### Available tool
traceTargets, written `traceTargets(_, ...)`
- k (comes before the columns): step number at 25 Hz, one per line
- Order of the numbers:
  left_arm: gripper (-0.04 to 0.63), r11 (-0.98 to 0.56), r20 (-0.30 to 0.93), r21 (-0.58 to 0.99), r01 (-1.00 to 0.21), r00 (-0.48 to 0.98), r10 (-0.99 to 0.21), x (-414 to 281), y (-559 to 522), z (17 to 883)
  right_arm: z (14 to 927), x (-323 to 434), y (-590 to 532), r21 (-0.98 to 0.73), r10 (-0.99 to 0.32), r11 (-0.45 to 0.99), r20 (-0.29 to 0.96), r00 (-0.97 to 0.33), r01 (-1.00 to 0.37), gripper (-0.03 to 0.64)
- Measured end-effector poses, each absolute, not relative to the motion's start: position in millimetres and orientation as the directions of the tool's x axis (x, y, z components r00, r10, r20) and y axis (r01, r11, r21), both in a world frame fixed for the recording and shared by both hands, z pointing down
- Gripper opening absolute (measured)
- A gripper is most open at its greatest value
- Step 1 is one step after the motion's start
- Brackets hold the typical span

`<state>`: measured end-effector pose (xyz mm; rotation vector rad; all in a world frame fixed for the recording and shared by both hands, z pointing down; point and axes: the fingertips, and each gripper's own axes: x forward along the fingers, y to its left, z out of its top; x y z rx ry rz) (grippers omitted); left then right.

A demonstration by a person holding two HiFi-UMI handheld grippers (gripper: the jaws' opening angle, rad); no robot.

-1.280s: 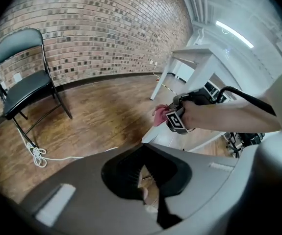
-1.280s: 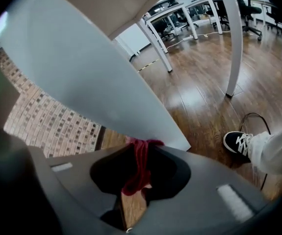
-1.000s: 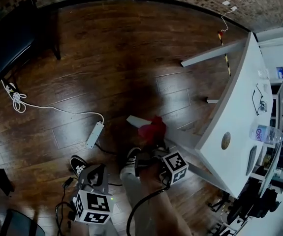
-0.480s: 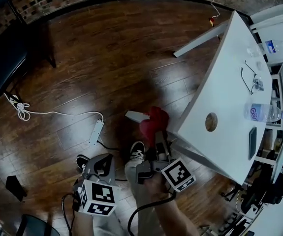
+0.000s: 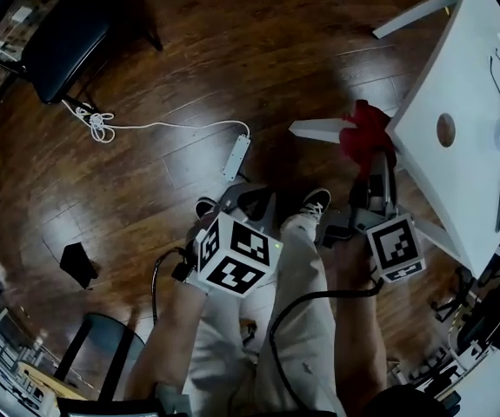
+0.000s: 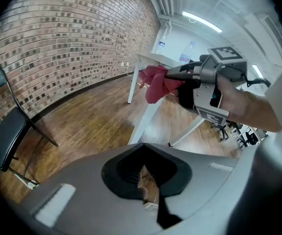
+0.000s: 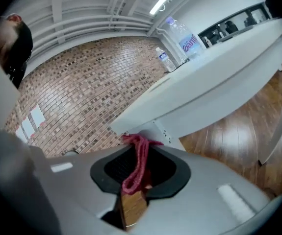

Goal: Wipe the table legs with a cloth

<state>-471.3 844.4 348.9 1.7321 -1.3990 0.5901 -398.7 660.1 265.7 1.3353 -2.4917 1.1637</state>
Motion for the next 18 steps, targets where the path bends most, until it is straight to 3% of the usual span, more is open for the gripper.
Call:
traceTargets(8,0.000,-0.091,0.768,0.318,-0.944,0.312,-0.559,-452,843,351,245,-343,656,-0.540,-0.756,0.289,0.379,-0.534,-0.791,0.064)
traceTargets(12,0.000,-0.155,0.751,0.317,-0.936,0.347,-0.562,-430,825,349,249,-287,655,-0.488,-0.805,0.184,0.424,-0.416,-0.853,0.064)
traceTargets(18,0.000,-0.213,0.759,0.297,-0.931,0.365,-0.540,-382,792,333,258,-239,644,-0.507,-0.791,0.189,0.429,-0.437,-0.841,0.064)
